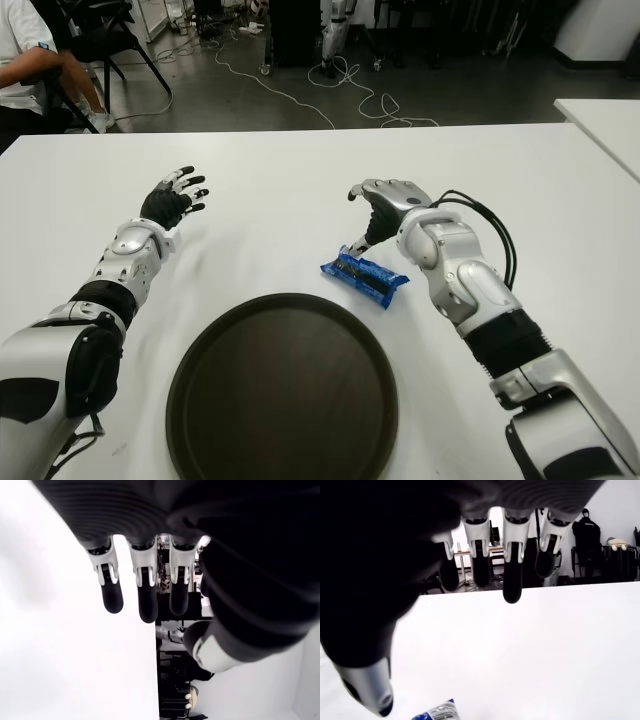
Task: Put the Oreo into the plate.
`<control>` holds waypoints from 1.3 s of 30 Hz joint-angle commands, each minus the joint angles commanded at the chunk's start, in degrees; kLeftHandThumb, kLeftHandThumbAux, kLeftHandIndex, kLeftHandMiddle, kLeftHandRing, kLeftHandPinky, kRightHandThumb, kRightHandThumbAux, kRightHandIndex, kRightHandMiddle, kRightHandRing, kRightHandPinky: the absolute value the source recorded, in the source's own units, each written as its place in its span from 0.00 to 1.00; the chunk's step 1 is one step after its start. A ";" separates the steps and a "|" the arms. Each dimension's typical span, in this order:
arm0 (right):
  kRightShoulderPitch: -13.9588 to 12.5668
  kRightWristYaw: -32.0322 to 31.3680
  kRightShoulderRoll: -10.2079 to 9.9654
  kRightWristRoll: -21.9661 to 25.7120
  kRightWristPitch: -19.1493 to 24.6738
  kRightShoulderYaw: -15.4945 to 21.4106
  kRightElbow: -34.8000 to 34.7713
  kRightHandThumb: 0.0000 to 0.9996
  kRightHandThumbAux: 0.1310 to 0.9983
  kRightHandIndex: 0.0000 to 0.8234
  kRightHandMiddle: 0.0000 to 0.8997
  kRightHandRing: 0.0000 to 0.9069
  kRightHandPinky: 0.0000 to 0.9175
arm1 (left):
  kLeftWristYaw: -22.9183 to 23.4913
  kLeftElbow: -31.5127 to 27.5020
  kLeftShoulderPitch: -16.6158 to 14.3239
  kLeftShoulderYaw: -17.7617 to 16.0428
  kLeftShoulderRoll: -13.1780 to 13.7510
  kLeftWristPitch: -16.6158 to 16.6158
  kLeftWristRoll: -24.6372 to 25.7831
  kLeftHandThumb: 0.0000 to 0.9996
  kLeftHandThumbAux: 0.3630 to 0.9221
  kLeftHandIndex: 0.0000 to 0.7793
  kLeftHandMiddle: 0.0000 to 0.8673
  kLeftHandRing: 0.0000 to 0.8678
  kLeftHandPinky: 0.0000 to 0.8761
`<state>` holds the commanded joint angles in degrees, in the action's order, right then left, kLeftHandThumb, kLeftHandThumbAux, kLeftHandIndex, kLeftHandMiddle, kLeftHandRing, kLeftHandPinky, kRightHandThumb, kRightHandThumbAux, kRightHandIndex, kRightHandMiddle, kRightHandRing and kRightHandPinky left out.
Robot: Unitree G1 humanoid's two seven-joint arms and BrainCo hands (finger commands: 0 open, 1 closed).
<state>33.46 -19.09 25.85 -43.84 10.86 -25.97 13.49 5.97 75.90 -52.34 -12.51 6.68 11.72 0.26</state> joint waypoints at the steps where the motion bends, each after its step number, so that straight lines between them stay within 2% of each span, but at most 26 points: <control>1: -0.18 0.30 -0.08 -0.14 0.21 0.02 -0.03 0.00 0.69 0.28 0.25 0.26 0.23 | -0.04 0.00 0.00 0.00 -0.01 0.00 0.01 0.00 0.77 0.12 0.20 0.20 0.21; 4: -0.54 0.98 -0.25 -0.45 0.70 0.05 -0.09 0.00 0.69 0.28 0.25 0.25 0.23 | -0.10 0.00 0.01 0.01 -0.05 -0.01 0.02 0.00 0.77 0.11 0.20 0.20 0.21; 10: -2.21 5.18 -1.83 -2.69 3.03 0.11 0.19 0.00 0.70 0.26 0.24 0.24 0.19 | -0.11 -0.05 -0.04 0.06 -0.10 -0.04 0.04 0.00 0.79 0.12 0.21 0.21 0.22; 13: -4.43 10.27 -3.52 -4.90 5.10 -0.19 -0.44 0.00 0.71 0.25 0.24 0.24 0.19 | -0.11 -0.07 -0.02 0.10 -0.10 -0.05 0.02 0.00 0.79 0.12 0.21 0.21 0.22; 19: -5.63 16.11 -4.88 -8.81 7.05 -0.75 -0.64 0.00 0.73 0.26 0.25 0.25 0.24 | -0.27 -0.11 0.03 0.26 -0.07 0.07 -0.09 0.00 0.79 0.13 0.21 0.21 0.23; 23: -6.19 17.53 -5.60 -11.93 9.35 -1.69 -0.77 0.00 0.73 0.21 0.20 0.20 0.19 | -0.26 -0.12 0.07 0.23 -0.07 0.03 -0.03 0.00 0.78 0.13 0.20 0.21 0.23; 31: -7.03 21.62 -6.45 -14.93 10.66 -2.23 0.17 0.00 0.73 0.19 0.17 0.18 0.17 | -0.33 -0.01 0.01 0.24 -0.03 -0.15 -0.06 0.00 0.77 0.12 0.19 0.20 0.22; 33: -7.25 23.34 -6.59 -15.16 10.35 -2.09 0.59 0.00 0.74 0.21 0.18 0.19 0.20 | -0.30 -0.07 0.03 0.23 0.00 -0.06 -0.03 0.00 0.78 0.12 0.20 0.21 0.23; 39: -7.52 25.44 -6.60 -15.21 9.91 -2.10 1.04 0.00 0.76 0.23 0.20 0.21 0.22 | -0.09 -0.16 0.06 0.17 0.04 0.05 0.08 0.00 0.79 0.12 0.21 0.21 0.23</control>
<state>25.95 6.35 19.25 -59.05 20.77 -28.07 14.53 5.87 75.74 -52.28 -12.33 6.72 11.77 0.34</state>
